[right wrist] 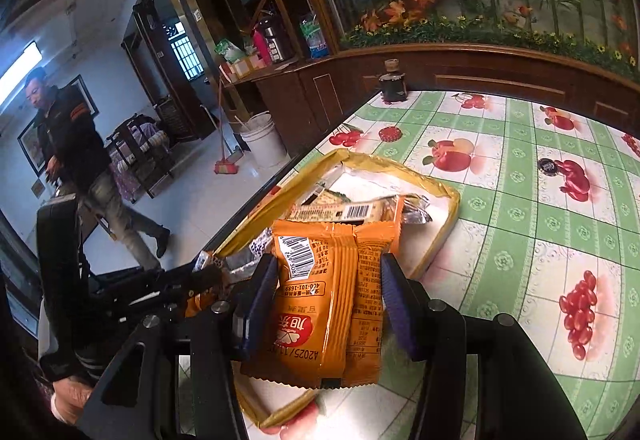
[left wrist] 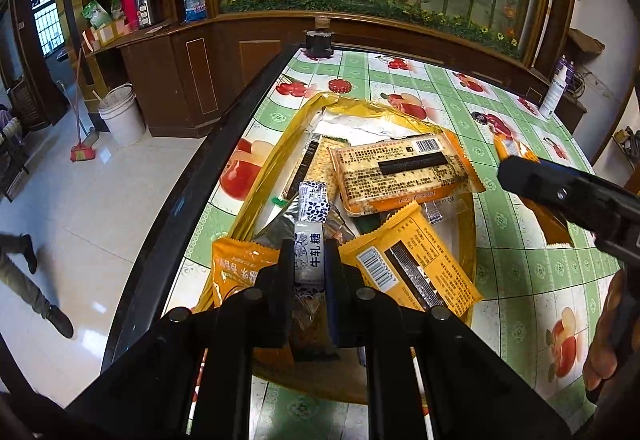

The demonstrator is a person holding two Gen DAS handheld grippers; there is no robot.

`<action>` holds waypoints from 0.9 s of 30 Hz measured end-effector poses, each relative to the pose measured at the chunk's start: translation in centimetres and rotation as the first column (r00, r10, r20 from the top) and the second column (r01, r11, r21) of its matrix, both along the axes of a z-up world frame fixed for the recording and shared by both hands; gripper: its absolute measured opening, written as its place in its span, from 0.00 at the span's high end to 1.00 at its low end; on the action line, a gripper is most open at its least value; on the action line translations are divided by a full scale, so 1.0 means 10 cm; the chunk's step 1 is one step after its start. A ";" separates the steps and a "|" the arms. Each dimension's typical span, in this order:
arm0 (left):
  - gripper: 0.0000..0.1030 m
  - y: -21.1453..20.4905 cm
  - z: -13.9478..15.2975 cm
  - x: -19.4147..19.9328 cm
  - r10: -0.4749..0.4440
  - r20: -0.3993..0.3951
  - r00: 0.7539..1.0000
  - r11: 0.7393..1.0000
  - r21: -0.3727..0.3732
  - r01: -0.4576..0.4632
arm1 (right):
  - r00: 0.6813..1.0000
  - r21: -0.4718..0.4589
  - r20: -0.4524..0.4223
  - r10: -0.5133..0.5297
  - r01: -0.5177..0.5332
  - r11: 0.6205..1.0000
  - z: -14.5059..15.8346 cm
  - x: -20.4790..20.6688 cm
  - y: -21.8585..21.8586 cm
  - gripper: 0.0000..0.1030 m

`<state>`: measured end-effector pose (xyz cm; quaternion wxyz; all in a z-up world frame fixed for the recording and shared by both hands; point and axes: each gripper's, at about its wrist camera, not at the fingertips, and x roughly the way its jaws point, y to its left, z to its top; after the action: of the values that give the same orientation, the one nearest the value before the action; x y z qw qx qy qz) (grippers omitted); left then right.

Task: Organize snacks
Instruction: 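Carry the milk-candy box with the left tool while the right tool carries the orange packet over the tray, then open both tools to drop the box and orange packet into the tray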

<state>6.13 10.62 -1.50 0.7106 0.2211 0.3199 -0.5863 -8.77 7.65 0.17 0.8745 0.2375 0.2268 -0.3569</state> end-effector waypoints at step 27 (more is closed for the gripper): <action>0.90 -0.40 -0.19 -0.06 0.011 0.062 0.998 0.998 0.064 -0.015 | 0.999 -0.001 -0.015 -0.051 0.051 0.999 -0.11 0.33 -0.74 0.48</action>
<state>5.54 6.61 -3.39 0.7164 0.2596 0.3180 -0.5642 -5.49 0.22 -0.91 0.8635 0.2401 0.2270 -0.3810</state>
